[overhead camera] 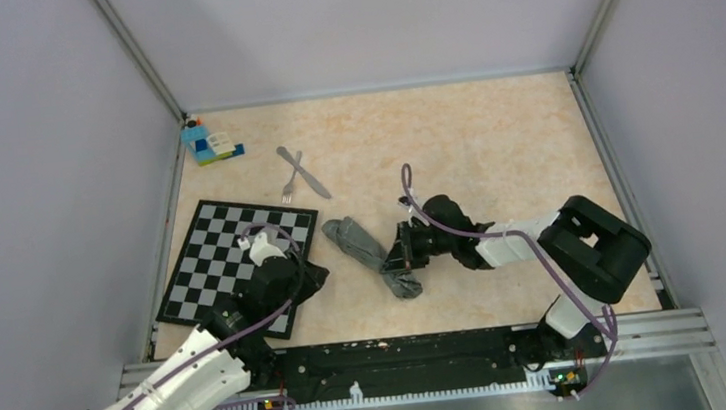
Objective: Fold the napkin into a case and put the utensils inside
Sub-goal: Pick up the smaller rectangle-folded napkin from the center of the board.
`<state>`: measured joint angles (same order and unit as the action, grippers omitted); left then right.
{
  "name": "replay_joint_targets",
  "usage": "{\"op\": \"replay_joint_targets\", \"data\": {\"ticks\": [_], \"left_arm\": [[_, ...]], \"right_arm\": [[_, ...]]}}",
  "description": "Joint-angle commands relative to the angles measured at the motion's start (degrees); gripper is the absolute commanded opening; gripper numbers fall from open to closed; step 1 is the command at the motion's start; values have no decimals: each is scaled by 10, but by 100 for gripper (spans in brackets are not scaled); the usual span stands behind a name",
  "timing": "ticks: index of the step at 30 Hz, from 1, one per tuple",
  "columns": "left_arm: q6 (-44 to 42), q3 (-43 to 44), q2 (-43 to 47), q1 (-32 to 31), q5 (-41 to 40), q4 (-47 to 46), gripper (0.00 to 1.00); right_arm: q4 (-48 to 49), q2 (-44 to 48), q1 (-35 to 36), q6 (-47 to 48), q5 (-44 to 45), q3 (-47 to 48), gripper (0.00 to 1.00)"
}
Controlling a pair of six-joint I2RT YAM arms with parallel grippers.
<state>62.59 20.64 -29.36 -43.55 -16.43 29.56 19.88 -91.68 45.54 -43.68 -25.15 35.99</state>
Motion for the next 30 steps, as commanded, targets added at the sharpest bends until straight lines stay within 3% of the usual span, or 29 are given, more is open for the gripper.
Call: {"op": "replay_joint_targets", "data": {"ticks": [1,8,12,15,19,30], "left_arm": [[-27,24,-35,2,0,-64,43],[-47,46,-125,2,17,-155,46],[-37,61,-189,4,66,-220,66],[32,90,-248,8,114,-216,80],[133,134,-347,35,217,-204,83],[221,269,-495,44,242,-113,86]], "right_arm": [[246,11,-51,-141,-139,-55,0],[349,19,-106,-186,-190,-105,0],[216,64,-108,-84,-172,-84,0],[175,70,-110,-51,-170,-76,0],[176,68,-110,-39,-171,-77,0],[204,69,-110,-37,-169,-95,0]]}}
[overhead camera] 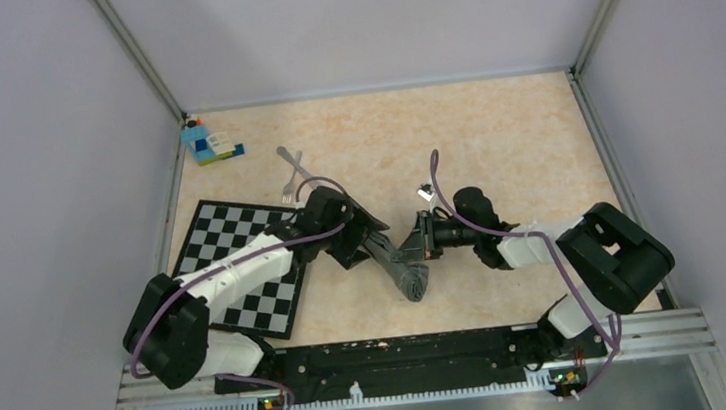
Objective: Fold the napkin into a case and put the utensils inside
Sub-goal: Pass from the right arm to the left
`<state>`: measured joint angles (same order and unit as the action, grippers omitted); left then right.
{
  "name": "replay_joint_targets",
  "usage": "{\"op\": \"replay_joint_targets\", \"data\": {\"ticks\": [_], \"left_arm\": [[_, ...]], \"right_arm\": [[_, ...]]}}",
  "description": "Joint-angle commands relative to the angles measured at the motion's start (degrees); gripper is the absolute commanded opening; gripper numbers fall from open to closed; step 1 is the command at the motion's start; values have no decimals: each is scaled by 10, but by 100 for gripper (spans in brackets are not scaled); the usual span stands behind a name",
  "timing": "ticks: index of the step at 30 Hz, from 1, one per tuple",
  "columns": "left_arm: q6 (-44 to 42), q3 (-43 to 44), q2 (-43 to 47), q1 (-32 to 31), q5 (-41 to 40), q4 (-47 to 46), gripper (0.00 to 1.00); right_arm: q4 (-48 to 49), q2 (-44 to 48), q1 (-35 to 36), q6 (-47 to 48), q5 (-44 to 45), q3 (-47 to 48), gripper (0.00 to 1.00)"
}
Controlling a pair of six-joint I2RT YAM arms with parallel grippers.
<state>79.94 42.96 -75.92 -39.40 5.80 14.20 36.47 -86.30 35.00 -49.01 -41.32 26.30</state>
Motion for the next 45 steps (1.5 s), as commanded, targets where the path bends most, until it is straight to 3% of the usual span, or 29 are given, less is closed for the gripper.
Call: {"op": "replay_joint_targets", "data": {"ticks": [1,4,9,14,19,26,30,35,40,43,45], "left_arm": [[51,48,-37,3,21,38,86],[57,57,-65,3,18,47,87],[39,105,-91,3,-44,138,89],[8,107,-113,10,-53,116,93],[-10,130,-143,11,-71,113,87],[-17,156,-166,11,-110,139,67],[-27,170,-179,10,-120,157,48],[-71,238,-204,6,-165,251,19],[-124,408,-283,-34,-281,460,3],[-146,490,-345,-59,-345,557,0],[-151,543,-399,-76,-371,615,0]], "right_arm": [[40,15,-5,16,-8,0,0],[47,15,-5,15,-7,-2,0],[49,20,-5,16,-7,-6,0],[50,22,-5,17,-8,-9,0],[50,22,-5,18,-7,-10,0],[57,23,-5,22,-6,-14,0],[43,27,0,31,6,-15,0],[9,32,13,53,21,-16,0],[-47,52,16,74,52,-18,22],[-148,102,6,99,112,-7,33],[-267,152,-6,124,180,9,40]]}}
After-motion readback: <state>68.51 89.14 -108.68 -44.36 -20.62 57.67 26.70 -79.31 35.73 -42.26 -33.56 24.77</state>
